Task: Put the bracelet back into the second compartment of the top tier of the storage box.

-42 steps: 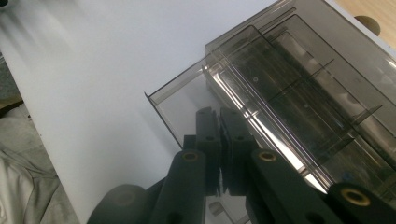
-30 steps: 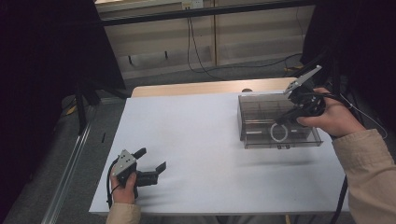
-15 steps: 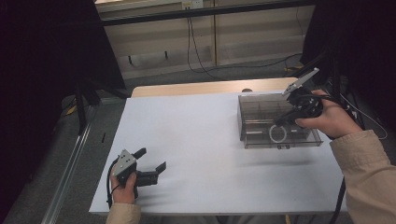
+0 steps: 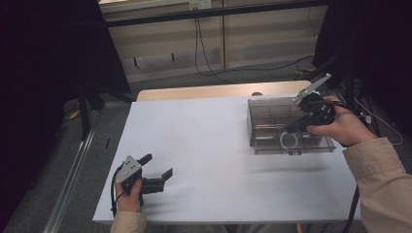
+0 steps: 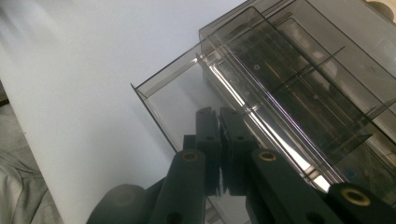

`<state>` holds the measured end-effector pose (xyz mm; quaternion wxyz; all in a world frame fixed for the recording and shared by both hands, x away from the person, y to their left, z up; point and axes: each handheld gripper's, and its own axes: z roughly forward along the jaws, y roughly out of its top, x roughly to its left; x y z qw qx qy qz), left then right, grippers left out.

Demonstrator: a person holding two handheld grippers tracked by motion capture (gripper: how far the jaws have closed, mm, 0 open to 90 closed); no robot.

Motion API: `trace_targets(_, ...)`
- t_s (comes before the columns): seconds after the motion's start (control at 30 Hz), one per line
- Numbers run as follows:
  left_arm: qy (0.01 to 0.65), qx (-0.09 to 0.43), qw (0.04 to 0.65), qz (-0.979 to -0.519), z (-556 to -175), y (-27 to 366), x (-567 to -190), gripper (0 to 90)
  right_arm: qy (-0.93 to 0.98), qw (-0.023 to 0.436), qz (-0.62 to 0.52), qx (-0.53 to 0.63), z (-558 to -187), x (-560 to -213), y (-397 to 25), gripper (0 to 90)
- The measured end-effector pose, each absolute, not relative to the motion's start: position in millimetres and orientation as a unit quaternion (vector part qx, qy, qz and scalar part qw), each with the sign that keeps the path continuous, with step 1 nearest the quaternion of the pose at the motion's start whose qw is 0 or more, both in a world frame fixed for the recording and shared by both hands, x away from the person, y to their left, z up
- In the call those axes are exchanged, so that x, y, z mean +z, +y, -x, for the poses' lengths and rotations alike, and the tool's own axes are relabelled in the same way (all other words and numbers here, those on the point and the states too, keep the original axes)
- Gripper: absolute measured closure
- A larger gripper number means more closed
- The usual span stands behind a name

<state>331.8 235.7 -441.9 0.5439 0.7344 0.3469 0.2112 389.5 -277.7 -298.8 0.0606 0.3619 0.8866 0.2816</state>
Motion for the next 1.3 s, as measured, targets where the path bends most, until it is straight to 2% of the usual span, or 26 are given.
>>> trace_targets(1.3, 0.346, 0.211, 0.543, -0.735, -331.8, 235.8, -441.9, 2.7, 0.884, 0.059, -0.37, 0.278, -390.8, -312.2, -282.5, 87.5)
